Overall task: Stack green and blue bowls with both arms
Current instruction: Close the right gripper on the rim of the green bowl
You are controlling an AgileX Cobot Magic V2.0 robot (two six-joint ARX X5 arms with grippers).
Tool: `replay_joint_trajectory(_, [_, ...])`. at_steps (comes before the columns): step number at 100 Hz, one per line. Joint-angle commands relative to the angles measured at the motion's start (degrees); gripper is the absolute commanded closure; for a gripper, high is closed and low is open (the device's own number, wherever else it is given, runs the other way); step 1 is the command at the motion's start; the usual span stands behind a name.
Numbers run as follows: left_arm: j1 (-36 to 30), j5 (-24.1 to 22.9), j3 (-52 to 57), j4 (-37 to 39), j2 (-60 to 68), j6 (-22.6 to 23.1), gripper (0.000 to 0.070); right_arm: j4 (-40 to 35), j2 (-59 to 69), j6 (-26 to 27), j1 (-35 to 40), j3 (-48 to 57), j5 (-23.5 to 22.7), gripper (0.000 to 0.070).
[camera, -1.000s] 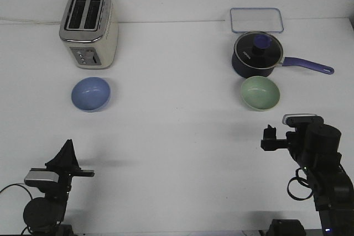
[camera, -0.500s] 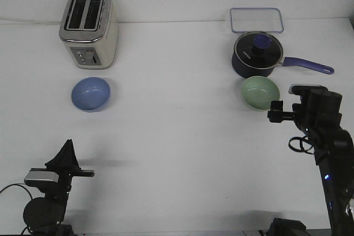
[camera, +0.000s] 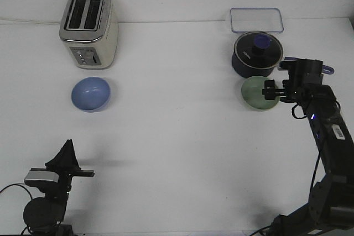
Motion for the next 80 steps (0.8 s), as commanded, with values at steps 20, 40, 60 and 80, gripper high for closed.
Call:
replay_joint_trajectory(20, [0.0,0.0,-1.1,0.6,-0.1,-0.3,0.0689,1.9,8.0,-0.9,-0.7,1.3,-2.1,0.0096])
replay_joint_trajectory(40, [0.0,0.0,-1.1,0.6,-0.1,-0.3,0.0689,2.1,11.1,-0.9,-1.1,1.3,-2.5,0.0114])
replay_joint_trajectory(60, [0.0,0.0,-1.1,0.6,-0.1,-0.3,0.0689,1.8,12.5,-0.9,-1.2,1.3,-3.0,0.0297])
replay_joint_trajectory(80, [0.0,0.0,-1.1,0.6,-0.1,-0.3,0.0689,1.3,12.5,-0.9,-1.2,1.3,-4.6,0.0700])
